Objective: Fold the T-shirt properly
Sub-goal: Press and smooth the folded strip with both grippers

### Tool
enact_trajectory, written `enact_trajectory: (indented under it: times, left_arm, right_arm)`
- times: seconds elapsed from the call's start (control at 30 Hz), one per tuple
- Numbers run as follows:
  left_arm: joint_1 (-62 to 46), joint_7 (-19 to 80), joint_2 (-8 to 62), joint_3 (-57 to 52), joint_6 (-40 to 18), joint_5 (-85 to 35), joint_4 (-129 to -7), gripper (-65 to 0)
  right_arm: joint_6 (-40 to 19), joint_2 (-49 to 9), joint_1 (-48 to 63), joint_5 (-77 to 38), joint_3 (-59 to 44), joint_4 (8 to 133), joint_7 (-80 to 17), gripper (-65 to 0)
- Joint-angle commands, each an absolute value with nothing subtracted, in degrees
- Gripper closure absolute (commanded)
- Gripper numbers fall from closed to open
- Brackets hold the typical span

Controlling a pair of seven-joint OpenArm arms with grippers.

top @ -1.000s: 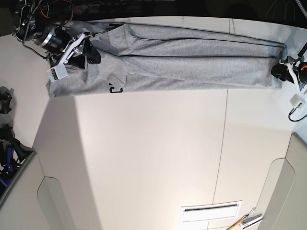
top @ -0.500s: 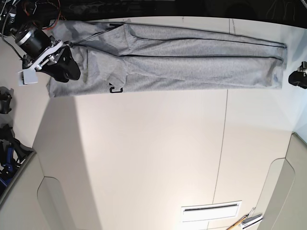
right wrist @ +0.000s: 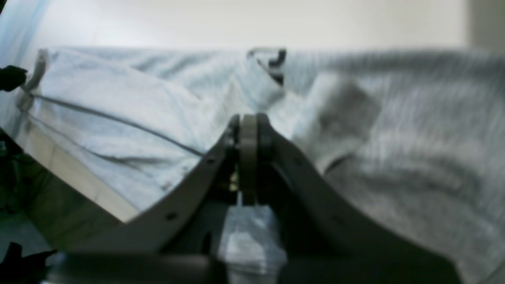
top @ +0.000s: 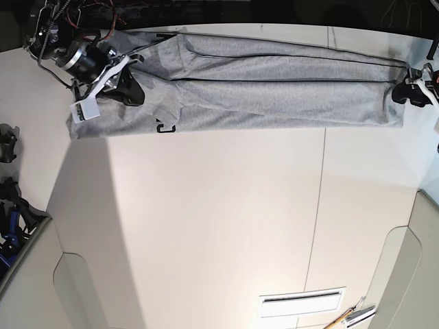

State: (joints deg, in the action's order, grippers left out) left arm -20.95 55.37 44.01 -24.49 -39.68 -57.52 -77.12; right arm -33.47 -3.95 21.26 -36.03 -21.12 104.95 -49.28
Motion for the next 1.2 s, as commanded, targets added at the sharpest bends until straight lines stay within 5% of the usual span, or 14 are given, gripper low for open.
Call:
enact_trajectory:
  times: [0.0, 0.97, 1.03, 1.17]
  left_arm:
    - [-20.64, 54.33, 45.21, -25.19, -40.00, -58.26, -77.65, -45.2]
    - [-20.71, 50.04, 37.95, -25.19, -39.90, -55.13, -77.62, -43.9]
    - [-20.69, 50.26, 37.93, -25.19, -39.90, -55.96, -77.62, -36.2]
    - [-20.67, 50.24, 37.95, -25.19, -40.00, -56.58, -77.62, -5.7]
  right_arm:
    - [-33.87, -4.32, 21.15, -36.86, -21.26, 104.97, -47.77, 0.0]
    - [-33.87, -4.75, 21.12, -40.51, -21.26, 101.36, -47.79, 0.0]
    - [-33.87, -4.75, 21.12, -40.51, -21.26, 101.36, -47.79, 0.0]
    - [-33.87, -4.75, 21.12, -40.56, -21.26, 101.36, -47.77, 0.0]
